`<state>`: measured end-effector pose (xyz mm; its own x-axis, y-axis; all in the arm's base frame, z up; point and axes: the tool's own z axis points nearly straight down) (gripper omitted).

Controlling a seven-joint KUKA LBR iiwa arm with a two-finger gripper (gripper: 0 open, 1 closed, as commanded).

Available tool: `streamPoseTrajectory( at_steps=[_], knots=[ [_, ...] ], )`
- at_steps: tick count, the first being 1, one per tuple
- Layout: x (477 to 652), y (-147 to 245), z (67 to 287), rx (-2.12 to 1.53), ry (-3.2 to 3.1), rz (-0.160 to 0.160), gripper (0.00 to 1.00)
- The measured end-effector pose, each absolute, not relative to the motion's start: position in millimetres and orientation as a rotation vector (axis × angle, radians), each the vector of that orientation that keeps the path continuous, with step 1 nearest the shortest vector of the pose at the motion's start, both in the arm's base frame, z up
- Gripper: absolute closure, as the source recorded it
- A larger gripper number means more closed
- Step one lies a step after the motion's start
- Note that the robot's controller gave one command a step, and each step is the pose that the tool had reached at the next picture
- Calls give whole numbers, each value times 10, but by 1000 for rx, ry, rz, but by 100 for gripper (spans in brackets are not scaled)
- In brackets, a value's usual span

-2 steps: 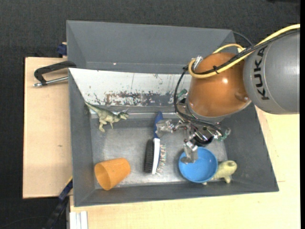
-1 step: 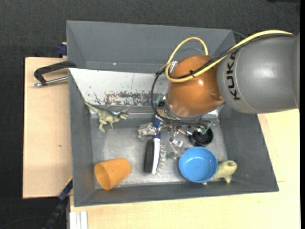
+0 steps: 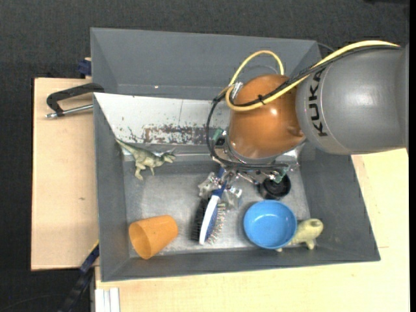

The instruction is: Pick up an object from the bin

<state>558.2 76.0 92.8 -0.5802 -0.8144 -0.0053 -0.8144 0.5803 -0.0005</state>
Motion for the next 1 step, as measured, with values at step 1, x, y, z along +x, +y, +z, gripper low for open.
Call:
streamPoseTrajectory(
  at_steps=[1],
  knots=[
    [5742, 1319, 2399, -1319, 2833, -1, 100]
  ],
)
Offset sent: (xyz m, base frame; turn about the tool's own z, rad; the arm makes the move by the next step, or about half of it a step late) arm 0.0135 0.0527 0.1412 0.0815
